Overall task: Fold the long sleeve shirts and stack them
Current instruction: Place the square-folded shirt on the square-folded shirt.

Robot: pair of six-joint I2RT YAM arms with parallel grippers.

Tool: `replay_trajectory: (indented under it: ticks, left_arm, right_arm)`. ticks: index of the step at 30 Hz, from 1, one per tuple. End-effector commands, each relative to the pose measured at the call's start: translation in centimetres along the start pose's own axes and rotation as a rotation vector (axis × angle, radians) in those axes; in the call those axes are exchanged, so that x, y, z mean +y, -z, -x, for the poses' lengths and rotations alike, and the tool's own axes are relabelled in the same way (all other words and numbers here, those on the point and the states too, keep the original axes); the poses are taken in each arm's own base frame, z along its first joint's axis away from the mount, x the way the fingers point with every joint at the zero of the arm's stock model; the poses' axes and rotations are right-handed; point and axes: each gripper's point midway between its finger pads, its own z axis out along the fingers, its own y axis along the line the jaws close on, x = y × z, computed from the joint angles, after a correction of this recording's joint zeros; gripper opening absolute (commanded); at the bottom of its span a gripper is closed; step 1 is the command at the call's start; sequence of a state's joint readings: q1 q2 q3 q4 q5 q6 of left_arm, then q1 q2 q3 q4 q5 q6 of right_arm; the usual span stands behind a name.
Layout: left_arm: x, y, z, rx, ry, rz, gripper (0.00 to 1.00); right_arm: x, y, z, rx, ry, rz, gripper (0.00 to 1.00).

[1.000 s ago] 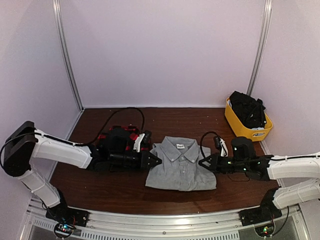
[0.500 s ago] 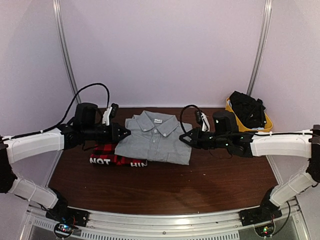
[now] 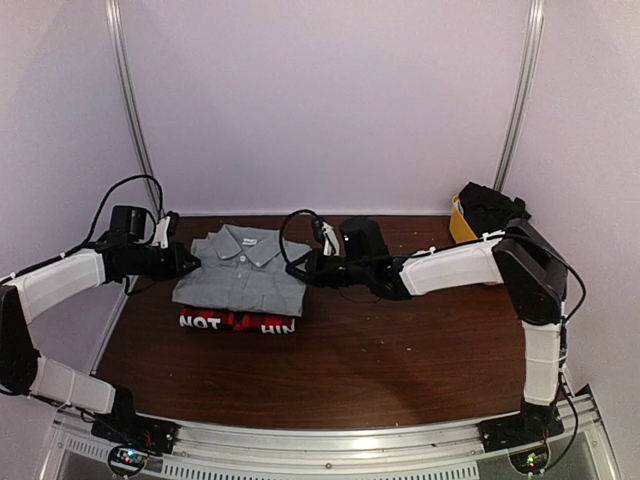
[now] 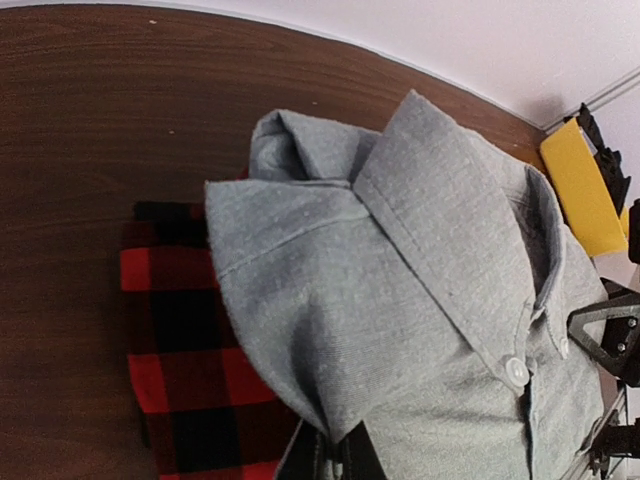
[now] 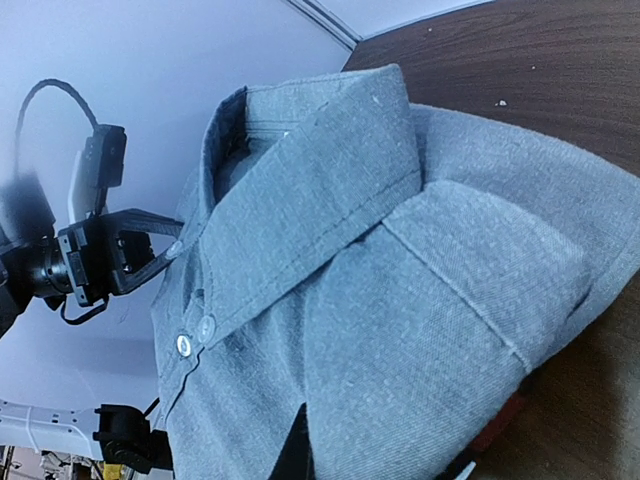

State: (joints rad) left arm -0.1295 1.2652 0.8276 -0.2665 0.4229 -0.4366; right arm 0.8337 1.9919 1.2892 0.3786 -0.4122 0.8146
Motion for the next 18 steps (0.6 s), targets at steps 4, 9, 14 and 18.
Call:
replay_trajectory:
  ticks: [4, 9, 14, 18]
  left_arm:
    - [8.1, -0.3, 0.4, 0.002, 0.038, 0.29, 0.0]
    - [10.2, -2.4, -1.0, 0.062, 0.084, 0.327, 0.0]
    - [11.3, -3.3, -2.4, 0.112, 0.12, 0.353, 0.15]
    - [10.7, -2.7, -1.4, 0.083, 0.108, 0.342, 0.48]
  right_arm:
    - [-3.5, -4.5, -0.9, 0.013, -0.014, -0.033, 0.0]
    - [-6.3, -5.6, -1.8, 0.015, -0.018, -0.063, 0.0]
    - [-7.8, -5.8, -3.2, 0.046, -0.04, -0.044, 0.22]
    - [-8.8, -3.2, -1.7, 0.017, -0.017, -0.091, 0.4]
